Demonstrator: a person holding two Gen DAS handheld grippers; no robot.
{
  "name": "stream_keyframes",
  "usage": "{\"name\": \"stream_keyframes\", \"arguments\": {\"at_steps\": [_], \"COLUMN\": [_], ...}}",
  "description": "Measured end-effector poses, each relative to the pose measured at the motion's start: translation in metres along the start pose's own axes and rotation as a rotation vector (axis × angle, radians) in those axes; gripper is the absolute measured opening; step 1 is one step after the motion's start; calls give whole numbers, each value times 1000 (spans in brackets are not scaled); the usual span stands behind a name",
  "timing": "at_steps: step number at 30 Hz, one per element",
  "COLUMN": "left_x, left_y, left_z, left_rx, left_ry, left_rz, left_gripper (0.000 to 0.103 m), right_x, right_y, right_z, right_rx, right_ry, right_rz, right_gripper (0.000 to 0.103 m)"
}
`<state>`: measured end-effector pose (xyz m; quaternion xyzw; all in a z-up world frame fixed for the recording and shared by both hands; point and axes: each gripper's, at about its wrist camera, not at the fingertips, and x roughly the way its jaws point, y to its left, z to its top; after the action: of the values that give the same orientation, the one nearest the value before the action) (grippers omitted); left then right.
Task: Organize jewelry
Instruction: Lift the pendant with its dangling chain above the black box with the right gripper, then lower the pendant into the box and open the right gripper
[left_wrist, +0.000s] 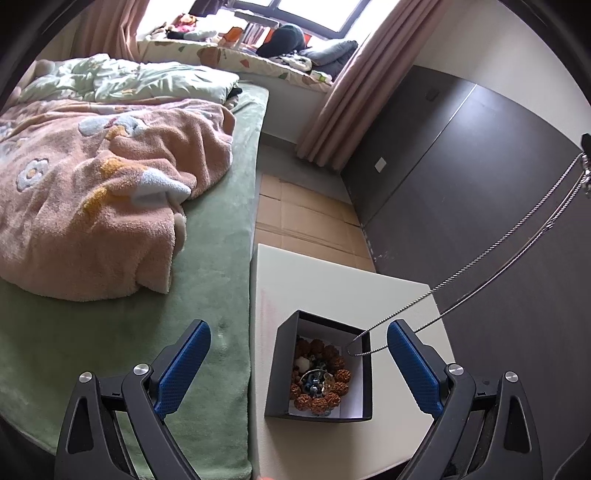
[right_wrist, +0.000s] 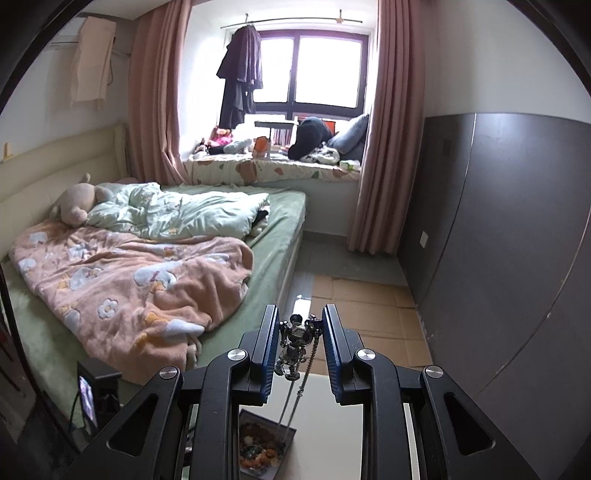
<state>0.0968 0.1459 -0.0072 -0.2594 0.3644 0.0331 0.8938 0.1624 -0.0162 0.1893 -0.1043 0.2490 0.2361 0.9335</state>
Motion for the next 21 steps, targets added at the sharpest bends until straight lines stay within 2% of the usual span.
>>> {"name": "stream_keyframes", "arguments": {"at_steps": [21], "left_x": [3], "left_y": [10], "left_z": [4], "left_rx": [-44], "left_ry": [14], "left_rz": [-4], "left_gripper": [97], "right_x": [80], "right_y": [7], "right_z": [-78], "right_rx": [96], "right_ry": [168], "right_rz": [93], "right_gripper": [25]}}
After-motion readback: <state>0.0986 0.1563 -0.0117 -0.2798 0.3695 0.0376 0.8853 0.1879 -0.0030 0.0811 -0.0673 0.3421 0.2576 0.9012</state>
